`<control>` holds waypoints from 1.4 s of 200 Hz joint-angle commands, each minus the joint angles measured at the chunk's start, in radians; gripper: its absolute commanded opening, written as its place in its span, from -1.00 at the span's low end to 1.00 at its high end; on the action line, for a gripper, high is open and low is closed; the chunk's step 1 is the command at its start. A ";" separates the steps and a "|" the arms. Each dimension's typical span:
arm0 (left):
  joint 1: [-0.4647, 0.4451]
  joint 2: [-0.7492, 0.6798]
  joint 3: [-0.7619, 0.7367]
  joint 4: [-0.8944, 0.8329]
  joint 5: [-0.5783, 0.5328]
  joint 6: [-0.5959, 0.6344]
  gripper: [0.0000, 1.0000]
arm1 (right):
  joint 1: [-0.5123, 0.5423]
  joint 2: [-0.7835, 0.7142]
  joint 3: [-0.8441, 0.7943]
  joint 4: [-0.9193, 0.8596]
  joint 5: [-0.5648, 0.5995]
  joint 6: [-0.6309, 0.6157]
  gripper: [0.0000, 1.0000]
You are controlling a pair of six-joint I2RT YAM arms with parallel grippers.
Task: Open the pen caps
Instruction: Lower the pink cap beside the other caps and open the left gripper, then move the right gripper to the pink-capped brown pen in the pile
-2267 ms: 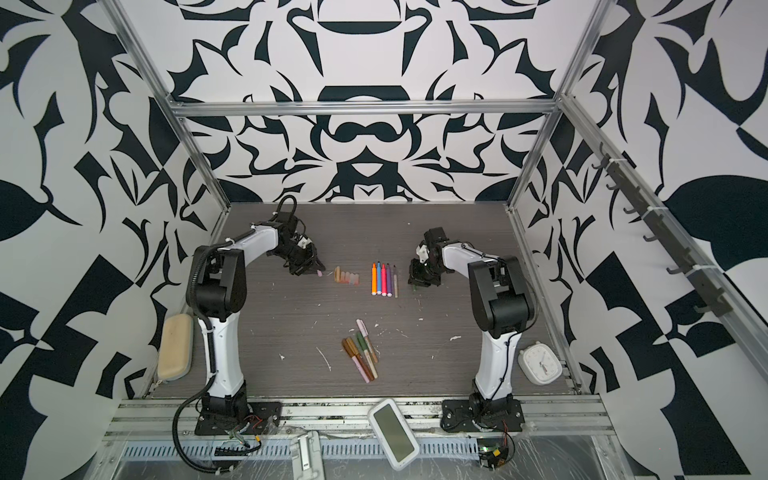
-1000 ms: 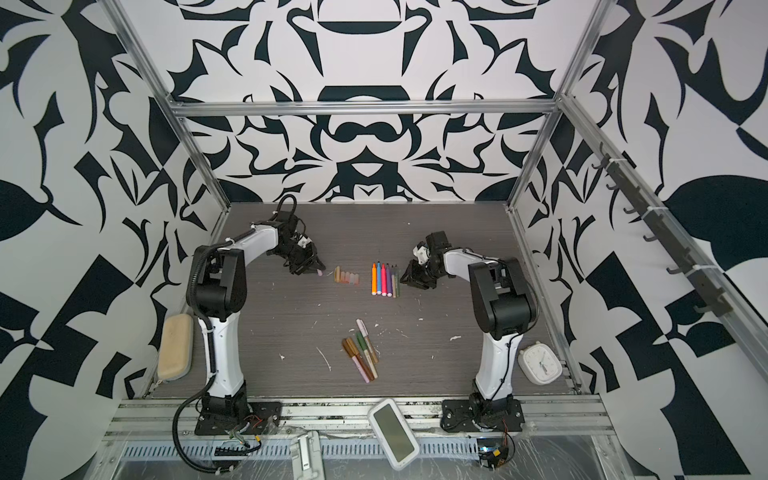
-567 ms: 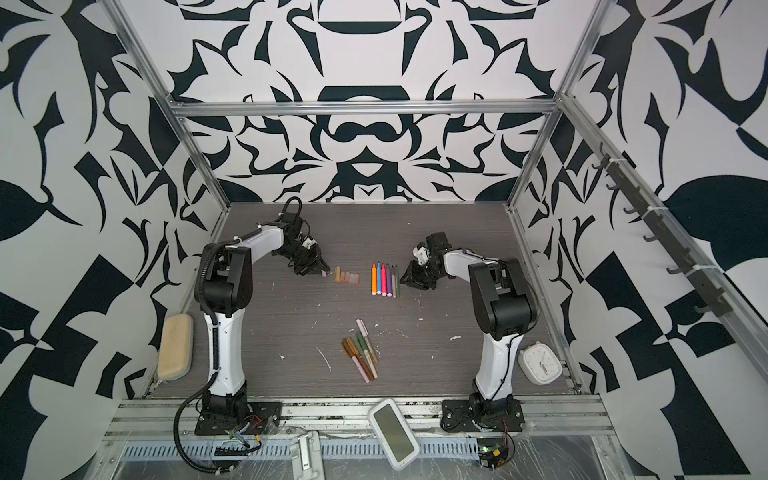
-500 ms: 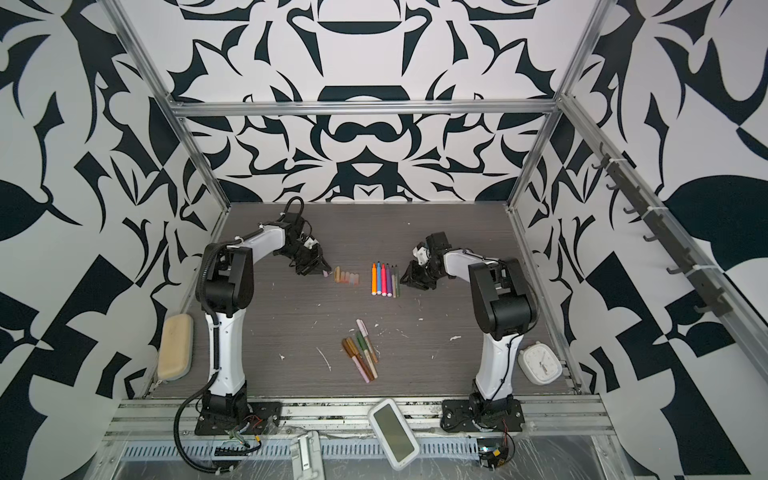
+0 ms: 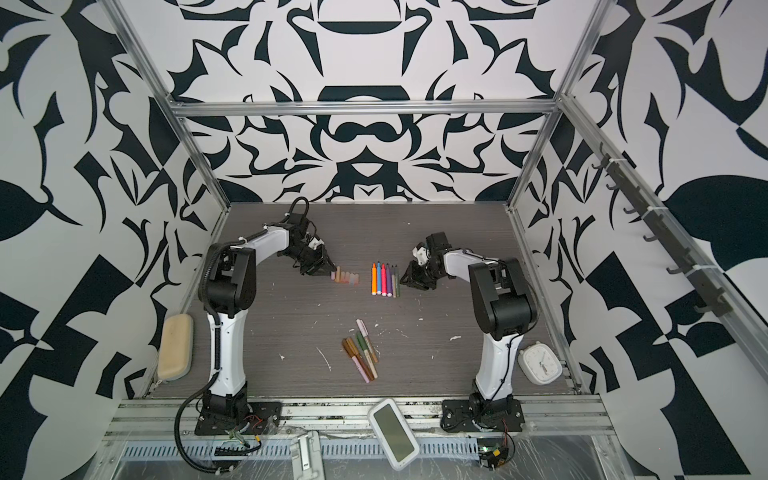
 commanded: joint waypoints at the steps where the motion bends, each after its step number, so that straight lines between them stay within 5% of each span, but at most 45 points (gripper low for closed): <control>1: -0.006 0.006 -0.032 -0.034 -0.042 0.008 -0.48 | 0.011 -0.011 -0.026 -0.085 0.001 -0.008 -0.34; 78: -0.006 -0.075 -0.031 -0.004 -0.037 -0.024 -0.49 | 0.011 -0.036 -0.031 -0.103 0.008 -0.040 -0.29; 138: 0.012 -0.186 -0.102 0.107 -0.023 -0.041 -0.51 | 0.033 -0.209 -0.061 -0.192 0.119 -0.157 -0.30; 175: 0.032 -0.204 -0.150 0.178 0.021 -0.105 -0.54 | 0.227 -0.337 -0.144 -0.238 0.243 -0.227 -0.34; 219: 0.039 -0.277 -0.234 0.234 0.026 -0.153 -0.56 | 0.577 -0.424 -0.235 -0.201 0.419 -0.130 -0.35; 280: 0.040 -0.373 -0.347 0.255 0.032 -0.172 -0.57 | 0.758 -0.395 -0.298 -0.140 0.478 -0.005 -0.44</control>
